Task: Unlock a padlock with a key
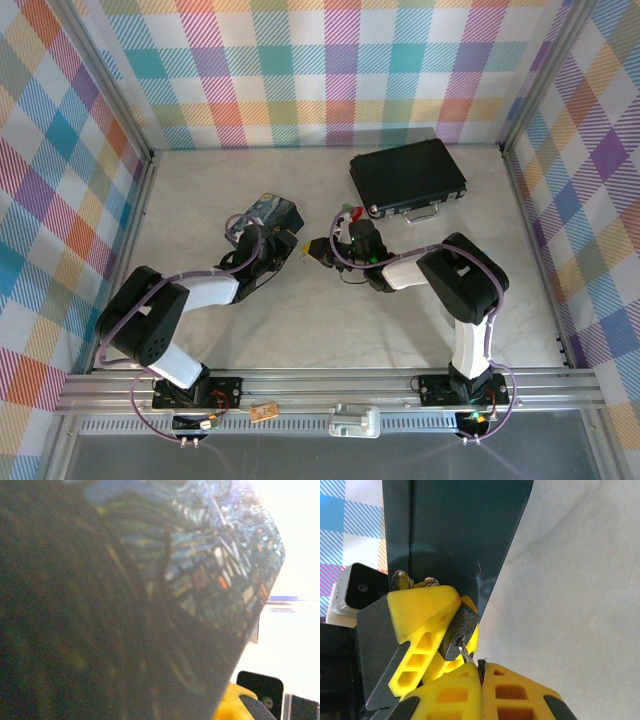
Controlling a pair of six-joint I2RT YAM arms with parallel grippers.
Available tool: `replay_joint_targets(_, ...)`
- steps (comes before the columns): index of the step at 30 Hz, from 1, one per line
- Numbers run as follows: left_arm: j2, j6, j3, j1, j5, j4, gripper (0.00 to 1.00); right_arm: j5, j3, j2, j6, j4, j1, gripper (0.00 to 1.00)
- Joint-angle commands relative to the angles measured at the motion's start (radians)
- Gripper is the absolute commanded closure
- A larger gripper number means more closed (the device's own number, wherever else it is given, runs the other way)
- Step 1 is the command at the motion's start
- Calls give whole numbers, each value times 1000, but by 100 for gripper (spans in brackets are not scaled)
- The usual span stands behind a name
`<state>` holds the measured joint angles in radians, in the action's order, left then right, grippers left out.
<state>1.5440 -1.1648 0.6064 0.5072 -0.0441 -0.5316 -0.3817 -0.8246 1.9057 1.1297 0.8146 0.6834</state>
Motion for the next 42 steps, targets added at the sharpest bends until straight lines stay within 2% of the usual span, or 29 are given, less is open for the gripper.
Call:
replay_joint_targets(1,-83,107,2,25,-216,86,100,-26,-43,-20,153,92,-7,100)
replay_joint_targets(7,-84,157,21,12,-250,99,100,-107,-44,72,389,331,-18,100)
replay_joint_targets(14,-65,148,11,15,-267,100,100,-67,-34,71,429,368,-12,100)
replay_joint_targets(20,-34,122,20,67,-269,67,100,-37,-87,137,513,434,8,100)
replay_joint_targets(23,-14,84,14,90,-275,25,100,-4,-97,163,513,462,3,100)
replay_joint_targets(29,-13,30,4,105,-296,-16,100,-25,-117,177,456,467,-14,100)
replay_joint_targets(37,-42,111,18,47,-182,78,100,-29,-33,150,383,382,-18,100)
replay_joint_targets(42,-43,114,12,2,-89,52,100,25,48,154,356,378,-24,100)
